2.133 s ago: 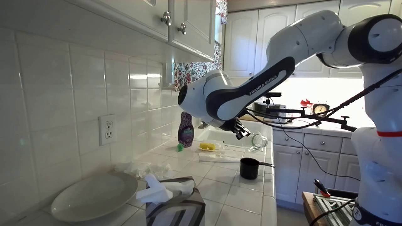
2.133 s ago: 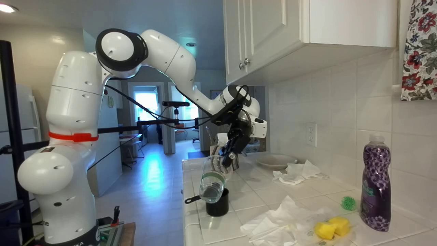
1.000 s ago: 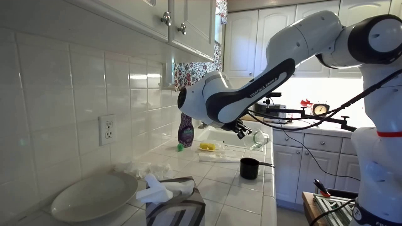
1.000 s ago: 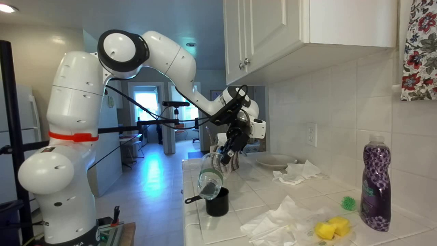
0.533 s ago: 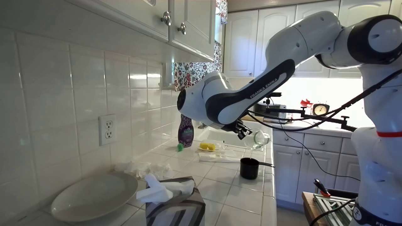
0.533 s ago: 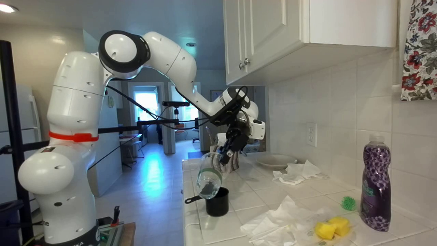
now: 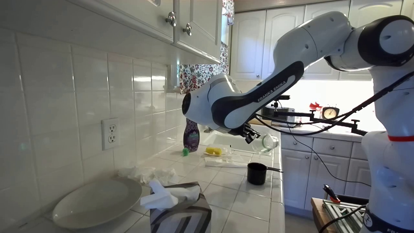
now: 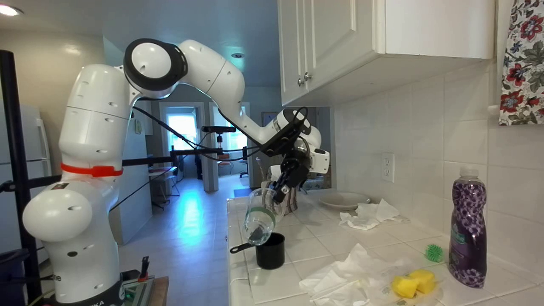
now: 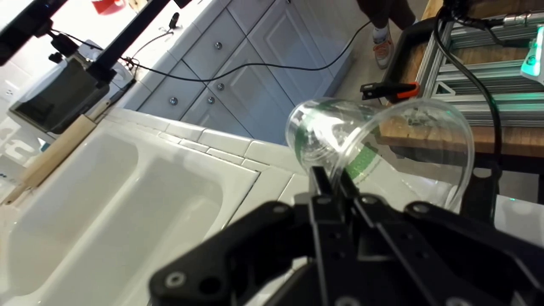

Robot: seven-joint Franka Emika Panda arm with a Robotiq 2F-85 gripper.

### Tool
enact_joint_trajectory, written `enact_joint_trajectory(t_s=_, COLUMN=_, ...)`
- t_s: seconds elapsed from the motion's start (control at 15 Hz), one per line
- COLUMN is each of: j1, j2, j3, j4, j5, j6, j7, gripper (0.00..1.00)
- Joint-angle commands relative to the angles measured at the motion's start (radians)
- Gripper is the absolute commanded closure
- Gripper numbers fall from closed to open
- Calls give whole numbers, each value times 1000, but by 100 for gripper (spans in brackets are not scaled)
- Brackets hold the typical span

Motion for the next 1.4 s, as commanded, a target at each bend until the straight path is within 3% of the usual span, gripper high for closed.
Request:
enact_joint_trajectory(t_s=0.0, j1=4, j2=36, j3=7, j4=45, j5=-24, j6=-36, j7=7, gripper=98)
enact_joint_trajectory(t_s=1.33, j1=19, j2=52, j3=14, j4=61, j5=-36, j6=-69, j7=8, gripper=98)
